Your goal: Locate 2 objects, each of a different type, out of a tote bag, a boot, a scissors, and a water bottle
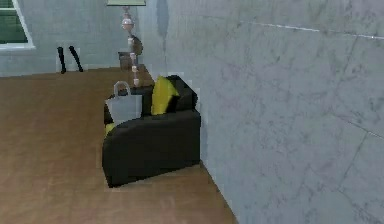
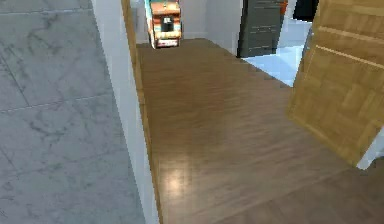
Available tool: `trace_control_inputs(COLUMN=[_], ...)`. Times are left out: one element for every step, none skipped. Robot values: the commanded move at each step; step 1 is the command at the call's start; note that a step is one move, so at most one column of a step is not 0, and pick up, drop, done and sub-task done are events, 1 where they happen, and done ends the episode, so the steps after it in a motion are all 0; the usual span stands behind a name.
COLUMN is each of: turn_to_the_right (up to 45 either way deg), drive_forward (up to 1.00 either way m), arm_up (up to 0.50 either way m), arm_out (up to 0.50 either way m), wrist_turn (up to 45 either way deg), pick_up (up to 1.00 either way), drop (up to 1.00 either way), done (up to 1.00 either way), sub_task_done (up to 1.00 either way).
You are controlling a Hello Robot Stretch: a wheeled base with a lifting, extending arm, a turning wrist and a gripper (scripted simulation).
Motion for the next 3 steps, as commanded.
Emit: trace_control_inputs(turn_to_the_right=[0.0, -18.0, 0.0], drive_forward=[0.15, 0.0, 0.65], arm_up=[0.0, 0.0, 0.0], arm_out=[0.0, 0.0, 0.0], wrist_turn=[0.0, 0.0, 0.0], pick_up=[0.0, 0.0, 0.0], drop=[0.0, 0.0, 0.0], done=[0.0, 0.0, 0.0], sub_task_done=[0.0, 0.0, 0.0])
